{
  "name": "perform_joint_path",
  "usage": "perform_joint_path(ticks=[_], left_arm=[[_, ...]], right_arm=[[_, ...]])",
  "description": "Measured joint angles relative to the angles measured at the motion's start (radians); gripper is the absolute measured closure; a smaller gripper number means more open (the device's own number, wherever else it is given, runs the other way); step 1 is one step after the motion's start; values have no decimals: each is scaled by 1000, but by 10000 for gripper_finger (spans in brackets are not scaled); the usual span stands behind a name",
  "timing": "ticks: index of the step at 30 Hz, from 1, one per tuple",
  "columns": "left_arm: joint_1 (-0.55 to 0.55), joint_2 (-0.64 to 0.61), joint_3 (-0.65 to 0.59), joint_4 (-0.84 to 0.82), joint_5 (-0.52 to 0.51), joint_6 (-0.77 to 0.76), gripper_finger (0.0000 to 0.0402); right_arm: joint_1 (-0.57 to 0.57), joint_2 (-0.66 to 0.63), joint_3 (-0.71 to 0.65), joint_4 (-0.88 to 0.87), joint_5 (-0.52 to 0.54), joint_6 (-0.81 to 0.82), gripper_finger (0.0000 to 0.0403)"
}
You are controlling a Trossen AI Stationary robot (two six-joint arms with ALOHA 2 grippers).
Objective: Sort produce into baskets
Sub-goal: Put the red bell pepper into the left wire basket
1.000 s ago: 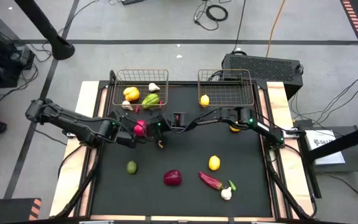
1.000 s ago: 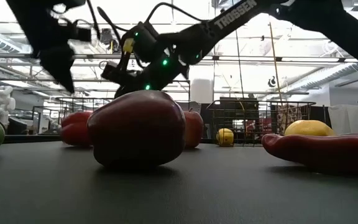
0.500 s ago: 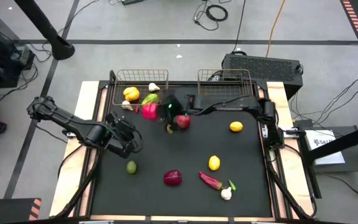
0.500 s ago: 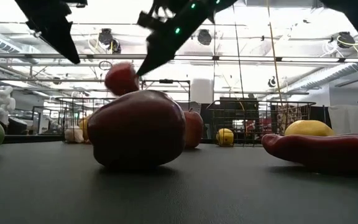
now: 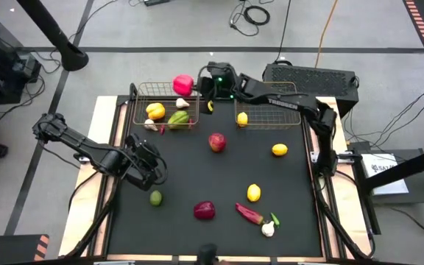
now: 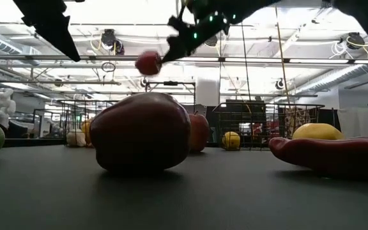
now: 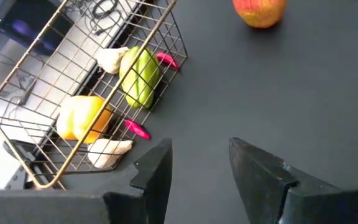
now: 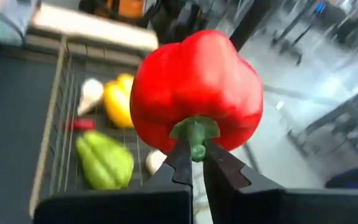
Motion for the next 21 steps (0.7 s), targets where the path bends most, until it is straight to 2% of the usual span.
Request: perform_joint_path(ticks=[9, 21], left_arm=[[0, 0, 0, 3, -9, 18, 235], [0, 0, -2, 12, -9, -2, 235]], right_arm=[[-47, 90, -1, -53, -44, 16, 388], [-49, 102, -3, -60, -48, 42, 331]])
